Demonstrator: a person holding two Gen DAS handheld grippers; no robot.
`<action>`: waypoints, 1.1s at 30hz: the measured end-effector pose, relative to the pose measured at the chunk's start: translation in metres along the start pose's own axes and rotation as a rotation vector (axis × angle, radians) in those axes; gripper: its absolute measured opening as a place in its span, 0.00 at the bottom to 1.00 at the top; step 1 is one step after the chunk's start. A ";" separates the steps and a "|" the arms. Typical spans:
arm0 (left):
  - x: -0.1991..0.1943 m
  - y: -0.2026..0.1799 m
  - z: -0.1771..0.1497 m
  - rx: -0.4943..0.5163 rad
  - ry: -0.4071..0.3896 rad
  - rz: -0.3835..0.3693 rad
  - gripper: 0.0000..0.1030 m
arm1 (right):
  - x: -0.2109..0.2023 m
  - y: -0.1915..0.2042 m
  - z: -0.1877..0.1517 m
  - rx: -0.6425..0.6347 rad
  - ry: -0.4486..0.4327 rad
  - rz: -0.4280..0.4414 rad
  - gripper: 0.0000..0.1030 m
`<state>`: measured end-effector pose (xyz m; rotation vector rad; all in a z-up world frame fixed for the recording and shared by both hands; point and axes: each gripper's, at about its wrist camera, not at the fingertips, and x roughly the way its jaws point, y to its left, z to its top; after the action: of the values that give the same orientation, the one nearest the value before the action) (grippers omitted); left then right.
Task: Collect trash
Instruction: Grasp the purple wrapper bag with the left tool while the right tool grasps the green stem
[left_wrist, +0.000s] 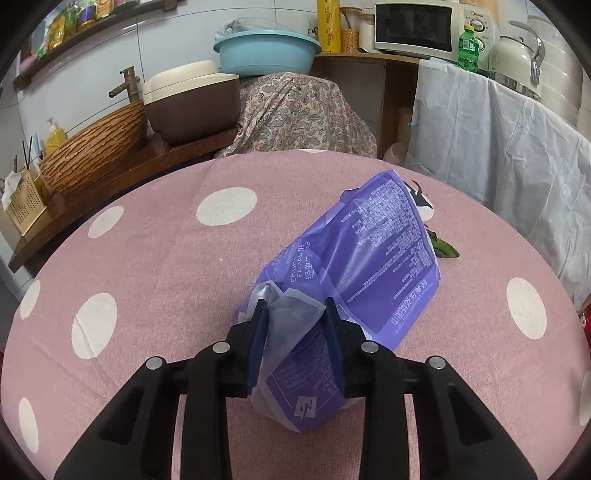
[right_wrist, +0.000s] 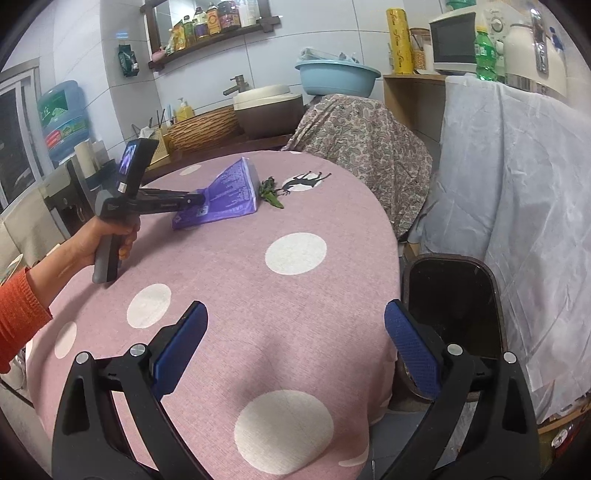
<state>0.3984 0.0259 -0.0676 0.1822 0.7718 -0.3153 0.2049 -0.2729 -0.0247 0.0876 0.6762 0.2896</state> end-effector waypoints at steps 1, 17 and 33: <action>-0.002 0.000 -0.001 -0.005 -0.004 0.002 0.26 | 0.001 0.002 0.002 -0.006 0.000 0.005 0.92; -0.076 0.005 -0.029 -0.039 -0.055 0.024 0.09 | 0.041 0.025 0.042 -0.078 0.046 0.070 0.92; -0.124 0.005 -0.069 -0.044 -0.039 0.022 0.09 | 0.185 0.059 0.102 -0.202 0.253 0.034 0.84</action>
<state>0.2712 0.0760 -0.0278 0.1428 0.7366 -0.2802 0.3923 -0.1615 -0.0470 -0.1333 0.8932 0.4042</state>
